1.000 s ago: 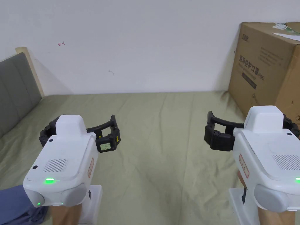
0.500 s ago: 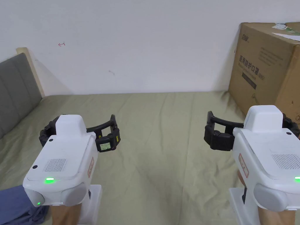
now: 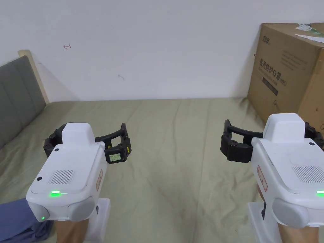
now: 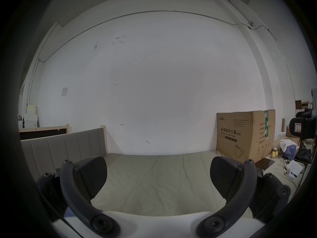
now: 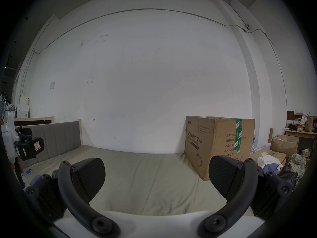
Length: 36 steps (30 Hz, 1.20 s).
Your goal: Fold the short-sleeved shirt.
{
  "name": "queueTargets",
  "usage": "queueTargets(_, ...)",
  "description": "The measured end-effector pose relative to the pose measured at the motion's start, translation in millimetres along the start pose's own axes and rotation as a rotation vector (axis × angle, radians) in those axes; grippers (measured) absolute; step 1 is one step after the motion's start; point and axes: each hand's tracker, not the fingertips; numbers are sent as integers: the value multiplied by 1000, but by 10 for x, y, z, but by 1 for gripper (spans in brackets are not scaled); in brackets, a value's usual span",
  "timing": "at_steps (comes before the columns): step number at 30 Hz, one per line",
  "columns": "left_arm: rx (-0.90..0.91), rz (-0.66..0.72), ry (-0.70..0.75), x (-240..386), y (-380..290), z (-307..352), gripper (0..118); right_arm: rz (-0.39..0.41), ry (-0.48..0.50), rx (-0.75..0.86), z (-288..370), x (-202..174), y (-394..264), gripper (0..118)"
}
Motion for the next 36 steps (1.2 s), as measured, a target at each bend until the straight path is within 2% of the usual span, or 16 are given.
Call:
queueTargets(4,1,8,0,-13,3,6,118,-6,-14,-26,-19,-11,16,118)
queueTargets(5,3,9,2,-14,3,6,118,-27,-8,-32,-26,0,17,118)
queueTargets(8,15,0,14,-14,1,16,118,-154,43,-130,-67,80,43,118)
queueTargets(10,16,0,14,-16,2,18,118,-236,8,-229,-106,108,67,118)
queueTargets(14,20,1,11,-17,6,27,118,-295,-114,-458,-217,115,161,117)
queueTargets(19,23,3,12,-16,11,23,118,-341,-93,-595,-281,137,224,117)
queueTargets(22,29,0,19,-6,9,24,118,-346,-98,-579,-286,122,213,117)
queueTargets(26,29,-2,16,-2,10,24,118,-228,-103,-538,-302,68,207,117)
queueTargets(28,31,-1,16,-5,13,28,118,-210,-121,-517,-292,30,197,117)
queueTargets(31,33,4,18,-20,17,34,118,-206,-114,-496,-282,25,195,117)
queueTargets(36,31,10,19,-37,23,40,118,-255,-104,-517,-284,41,188,117)
